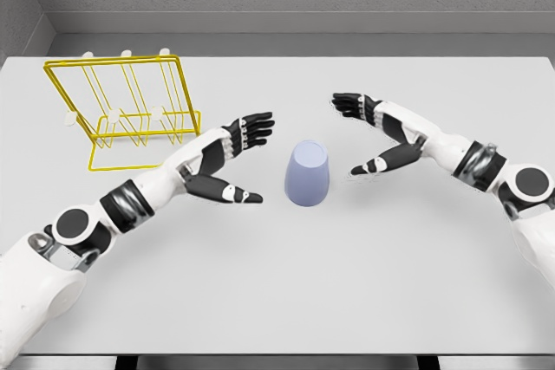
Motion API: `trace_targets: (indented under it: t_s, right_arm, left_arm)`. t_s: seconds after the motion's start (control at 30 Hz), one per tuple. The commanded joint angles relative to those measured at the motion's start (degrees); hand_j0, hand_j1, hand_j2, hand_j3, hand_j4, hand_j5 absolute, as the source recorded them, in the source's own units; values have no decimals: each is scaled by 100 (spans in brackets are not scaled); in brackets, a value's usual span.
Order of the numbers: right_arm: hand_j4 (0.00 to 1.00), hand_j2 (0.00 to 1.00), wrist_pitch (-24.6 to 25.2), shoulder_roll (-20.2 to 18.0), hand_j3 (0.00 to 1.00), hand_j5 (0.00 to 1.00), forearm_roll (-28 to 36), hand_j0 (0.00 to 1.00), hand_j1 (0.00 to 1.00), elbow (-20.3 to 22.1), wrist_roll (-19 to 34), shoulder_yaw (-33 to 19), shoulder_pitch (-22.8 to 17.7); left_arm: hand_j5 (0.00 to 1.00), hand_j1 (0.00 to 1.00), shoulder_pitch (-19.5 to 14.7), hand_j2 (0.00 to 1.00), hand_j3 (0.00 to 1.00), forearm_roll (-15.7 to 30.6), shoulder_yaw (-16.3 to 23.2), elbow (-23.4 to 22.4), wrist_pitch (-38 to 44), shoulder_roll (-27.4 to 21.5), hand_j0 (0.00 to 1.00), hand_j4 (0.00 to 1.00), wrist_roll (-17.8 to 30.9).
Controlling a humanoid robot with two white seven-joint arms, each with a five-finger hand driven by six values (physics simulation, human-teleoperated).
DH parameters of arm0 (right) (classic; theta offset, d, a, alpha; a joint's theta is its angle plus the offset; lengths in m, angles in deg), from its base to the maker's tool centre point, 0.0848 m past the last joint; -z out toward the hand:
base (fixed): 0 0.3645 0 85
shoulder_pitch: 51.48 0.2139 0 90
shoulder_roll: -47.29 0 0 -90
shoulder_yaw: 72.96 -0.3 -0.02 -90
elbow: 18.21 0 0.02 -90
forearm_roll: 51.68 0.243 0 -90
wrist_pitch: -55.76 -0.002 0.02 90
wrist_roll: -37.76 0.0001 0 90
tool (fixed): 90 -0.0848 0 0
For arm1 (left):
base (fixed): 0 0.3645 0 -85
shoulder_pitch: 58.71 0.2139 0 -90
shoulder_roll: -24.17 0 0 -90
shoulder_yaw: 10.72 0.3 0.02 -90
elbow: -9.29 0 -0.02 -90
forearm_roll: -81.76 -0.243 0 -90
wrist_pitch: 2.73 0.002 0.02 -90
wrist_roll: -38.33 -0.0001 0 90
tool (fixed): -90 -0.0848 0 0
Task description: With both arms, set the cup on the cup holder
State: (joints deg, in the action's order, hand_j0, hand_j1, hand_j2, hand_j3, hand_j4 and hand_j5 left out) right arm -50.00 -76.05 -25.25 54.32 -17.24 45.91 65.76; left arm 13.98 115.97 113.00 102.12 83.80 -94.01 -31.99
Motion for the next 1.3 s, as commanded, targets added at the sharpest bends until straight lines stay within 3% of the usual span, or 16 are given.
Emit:
trace_targets:
  t_s: [0.0,0.07,0.2,0.27,0.37,0.63,0.7,0.77,1.17,1.2,1.27]
  right_arm:
    - [100,100,-7,-665,100,100,21,100,100,7,0,14,35]
    - [100,100,-7,-1016,100,100,21,100,100,34,0,58,193]
    - [100,100,11,-1948,100,100,-207,100,100,622,0,726,404]
    - [100,100,2,-2027,100,100,-700,100,100,719,0,726,589]
    - [100,100,-7,-2168,100,100,-841,100,100,965,0,735,844]
    - [100,100,-7,-2159,100,100,-1016,100,100,983,0,1209,1442]
    - [100,100,-77,-2159,100,100,-1016,100,100,974,0,1332,1512]
    - [100,100,-446,-2133,100,100,-1016,100,100,948,0,1323,1530]
    - [100,100,-446,-2115,100,100,-1016,100,100,869,0,1332,1767]
    - [100,100,-437,-2141,100,100,-1016,100,100,807,0,1350,1749]
    - [100,100,-437,-2238,100,100,-1016,100,100,183,0,1446,1732]
  left_arm:
    - [100,100,0,100,100,-274,12,-397,-5,436,100,100,9]
    - [100,100,0,100,100,-291,12,-459,-66,489,100,100,1]
    - [100,100,35,100,100,-292,-6,-599,-312,472,100,100,1]
    - [100,100,35,100,100,-292,-15,-705,-321,481,100,100,1]
    - [100,100,26,100,100,-292,-6,-837,-365,498,100,100,0]
    - [100,100,9,100,100,-520,73,-916,-462,964,100,100,1]
    - [100,100,-9,100,100,-520,73,-977,-462,990,100,100,1]
    - [100,100,-18,100,100,-520,64,-1030,-462,1026,100,100,1]
    - [100,100,-26,100,100,-529,82,-1039,-453,1131,100,100,1]
    - [100,100,-26,100,100,-538,82,-1039,-462,1140,100,100,1]
    - [100,100,-26,100,100,-740,73,-1039,-471,1210,100,100,1]
